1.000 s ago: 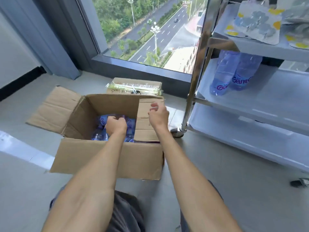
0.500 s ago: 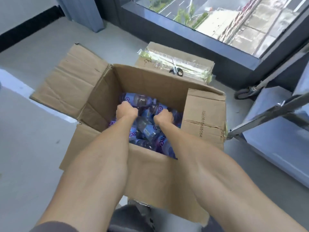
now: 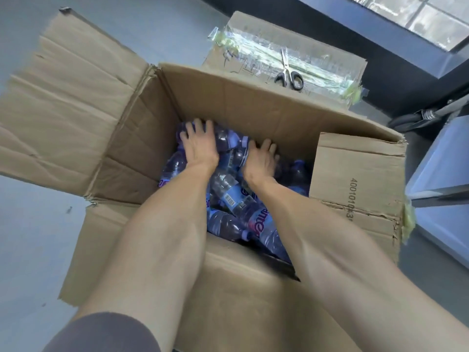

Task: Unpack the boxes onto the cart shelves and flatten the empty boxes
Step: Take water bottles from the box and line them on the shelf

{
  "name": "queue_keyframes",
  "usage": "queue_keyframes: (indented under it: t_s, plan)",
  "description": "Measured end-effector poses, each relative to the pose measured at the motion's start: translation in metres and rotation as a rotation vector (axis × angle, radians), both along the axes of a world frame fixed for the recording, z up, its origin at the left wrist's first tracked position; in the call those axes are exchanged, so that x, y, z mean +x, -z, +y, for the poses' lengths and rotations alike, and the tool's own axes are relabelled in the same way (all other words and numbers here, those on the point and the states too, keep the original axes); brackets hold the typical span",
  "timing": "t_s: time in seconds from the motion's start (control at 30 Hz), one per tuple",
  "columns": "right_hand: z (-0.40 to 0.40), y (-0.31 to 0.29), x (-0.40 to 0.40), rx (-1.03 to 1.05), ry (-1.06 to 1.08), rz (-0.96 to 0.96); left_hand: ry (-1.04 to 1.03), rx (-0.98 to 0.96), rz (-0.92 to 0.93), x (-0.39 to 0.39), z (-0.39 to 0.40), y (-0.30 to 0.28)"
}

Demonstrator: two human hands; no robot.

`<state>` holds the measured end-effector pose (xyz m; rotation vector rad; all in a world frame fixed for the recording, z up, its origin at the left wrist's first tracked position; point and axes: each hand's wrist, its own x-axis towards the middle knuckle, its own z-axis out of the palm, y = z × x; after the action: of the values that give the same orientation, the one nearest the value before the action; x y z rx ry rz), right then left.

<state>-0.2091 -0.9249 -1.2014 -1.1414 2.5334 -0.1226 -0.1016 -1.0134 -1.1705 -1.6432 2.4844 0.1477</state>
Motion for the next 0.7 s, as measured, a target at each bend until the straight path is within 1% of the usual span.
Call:
queue_keyframes:
  t_s: [0.1,0.2,0.3,0.33,0.47,0.53,0.6,0.7]
  plan:
    - [0.003,0.006,0.005,0.027,-0.039,0.054,0.006,-0.088,0.003,-0.003,-0.005,0.001]
    - [0.014,0.004,0.007,0.032,-0.117,0.042,0.030,-0.083,0.016,0.006,-0.004,-0.005]
    - [0.016,-0.012,0.009,-0.009,-0.086,0.015,0.063,-0.028,0.050,0.017,0.007,-0.013]
    - [0.014,-0.021,0.009,-0.033,-0.050,0.001,0.041,0.000,0.092,0.020,0.011,-0.017]
    - [0.001,-0.072,0.009,-0.199,0.160,-0.105,-0.203,0.083,0.468,0.026,0.023,-0.047]
    - [0.005,-0.098,0.011,-0.283,0.246,-0.168,-0.295,0.099,0.585,0.030,0.030,-0.065]
    - [0.012,-0.124,0.016,-0.375,0.285,-0.248,-0.407,0.106,0.691,0.034,0.038,-0.082]
    - [0.030,-0.169,0.027,-0.523,0.265,-0.279,-0.602,0.075,0.838,0.043,0.065,-0.108]
